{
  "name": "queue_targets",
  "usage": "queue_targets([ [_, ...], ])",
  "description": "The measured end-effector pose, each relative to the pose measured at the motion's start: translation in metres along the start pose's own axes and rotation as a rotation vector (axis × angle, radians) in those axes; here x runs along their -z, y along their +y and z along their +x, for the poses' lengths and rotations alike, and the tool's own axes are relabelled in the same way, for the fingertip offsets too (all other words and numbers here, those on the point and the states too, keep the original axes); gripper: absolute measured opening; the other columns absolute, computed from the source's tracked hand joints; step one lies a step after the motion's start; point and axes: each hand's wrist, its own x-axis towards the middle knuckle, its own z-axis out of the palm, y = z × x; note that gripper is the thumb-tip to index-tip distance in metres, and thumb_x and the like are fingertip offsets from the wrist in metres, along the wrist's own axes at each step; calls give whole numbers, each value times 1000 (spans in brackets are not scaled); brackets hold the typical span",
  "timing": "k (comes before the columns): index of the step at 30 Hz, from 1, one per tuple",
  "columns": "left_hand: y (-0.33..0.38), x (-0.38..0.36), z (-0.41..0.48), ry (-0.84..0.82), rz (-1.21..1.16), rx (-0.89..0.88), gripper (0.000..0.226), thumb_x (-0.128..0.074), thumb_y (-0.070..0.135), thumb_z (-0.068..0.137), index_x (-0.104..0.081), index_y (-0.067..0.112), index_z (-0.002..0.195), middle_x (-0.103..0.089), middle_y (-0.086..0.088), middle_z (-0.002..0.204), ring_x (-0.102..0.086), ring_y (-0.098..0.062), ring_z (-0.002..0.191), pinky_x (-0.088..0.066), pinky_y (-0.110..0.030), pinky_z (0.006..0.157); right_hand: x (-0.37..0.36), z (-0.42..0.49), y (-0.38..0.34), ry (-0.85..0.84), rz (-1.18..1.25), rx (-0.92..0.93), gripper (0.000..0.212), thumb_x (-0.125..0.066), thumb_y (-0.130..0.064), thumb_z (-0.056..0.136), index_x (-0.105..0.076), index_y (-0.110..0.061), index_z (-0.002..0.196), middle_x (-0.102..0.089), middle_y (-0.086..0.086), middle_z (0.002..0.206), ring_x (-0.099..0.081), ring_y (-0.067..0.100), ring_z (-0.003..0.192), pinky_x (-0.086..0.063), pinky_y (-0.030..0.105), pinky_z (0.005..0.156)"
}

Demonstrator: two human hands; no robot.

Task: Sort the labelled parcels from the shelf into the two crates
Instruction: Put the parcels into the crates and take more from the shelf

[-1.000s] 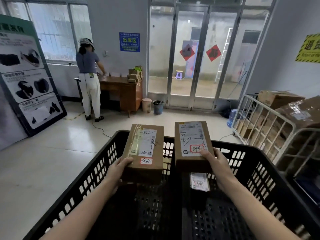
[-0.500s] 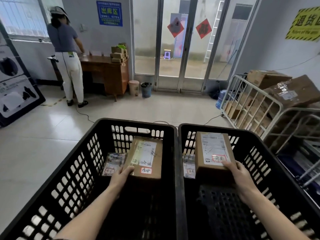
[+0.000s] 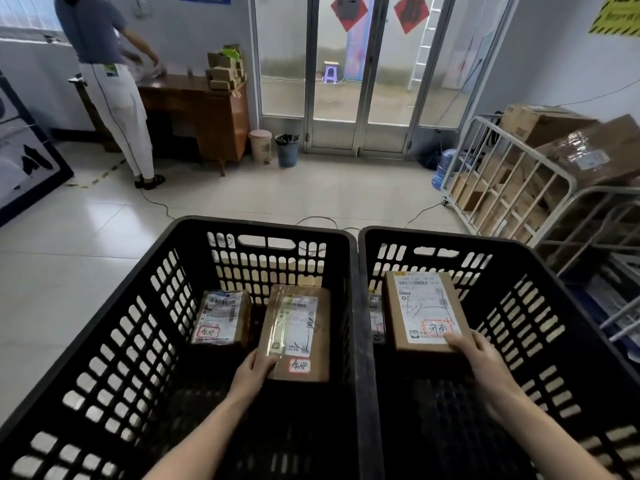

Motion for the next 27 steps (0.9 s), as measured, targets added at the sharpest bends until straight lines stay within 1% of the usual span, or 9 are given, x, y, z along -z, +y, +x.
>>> queue_targets([
  [2, 2, 4, 0, -24, 29, -6, 45, -56, 18, 91, -47, 3, 132, -58, -17, 124, -53, -18, 95, -41, -15, 65, -5, 0, 1, -20, 5, 4, 114, -85, -55, 30, -47, -12, 129, -65, 17, 110, -66, 33, 95, -56, 37, 71],
  [4, 6, 8, 0, -52, 92, -21, 50, -58, 22, 90, -45, 5, 135, -58, -14, 126, -56, -18, 97, -45, -21, 76, -9, -1, 1, -22, -7, 15, 121, -84, -60, 22, -48, -13, 128, -65, 17, 110, -66, 33, 95, -55, 40, 74],
  [6, 10, 11, 2, -39, 296, -88, 59, -62, 30, 87, -40, 9, 137, -55, -10, 131, -56, -21, 110, -43, -27, 88, -10, -1, 1, -19, -15, 16, 130, -82, -66, 14, -48, -14, 127, -64, 18, 110, -66, 34, 95, -55, 42, 77],
  [10, 27, 11, 1, 49, 778, -364, 83, -65, 51, 77, -27, 16, 142, -43, -6, 141, -41, -20, 129, -39, -34, 103, -9, -4, -2, -25, -13, 28, 133, -82, -68, 13, -46, -13, 129, -65, 18, 109, -67, 33, 93, -56, 39, 71],
  [13, 40, 2, -1, -35, 1063, -556, 95, -63, 60, 73, -20, 15, 146, -29, -2, 150, -27, -17, 138, -25, -30, 113, -7, -5, -2, -15, -4, 20, 132, -82, -68, 14, -47, -12, 129, -65, 18, 109, -66, 34, 95, -56, 42, 76],
  [15, 46, -5, 0, -157, 1234, -550, 101, -61, 62, 74, -11, 15, 149, -12, 0, 157, -11, -17, 145, -14, -31, 117, -6, -5, -2, -13, 2, 17, 130, -82, -67, 15, -48, -13, 128, -65, 18, 109, -66, 33, 95, -55, 41, 75],
  [17, 48, -10, 3, -244, 1280, -492, 102, -64, 57, 74, -9, 17, 150, -4, 2, 159, -4, -15, 146, -16, -33, 117, -5, -5, -2, -21, -1, 23, 120, -83, -60, 23, -48, -13, 127, -65, 17, 109, -66, 33, 95, -55, 40, 75],
  [23, 51, -17, 7, -273, 1206, -453, 92, -72, 43, 73, -24, 15, 146, -11, -1, 157, -13, -18, 144, -22, -30, 114, 0, 6, 5, -2, 54, -13, 75, -76, -37, 67, -46, -10, 130, -64, 17, 111, -66, 32, 96, -55, 41, 78],
  [27, 55, -20, 3, -258, 1261, -449, 89, -73, 45, 71, -30, 14, 143, -19, -1, 153, -22, -17, 140, -32, -28, 109, 8, 9, 8, 59, 62, -28, 68, -73, -35, 72, -47, -9, 130, -65, 16, 110, -65, 30, 97, -55, 43, 82],
])
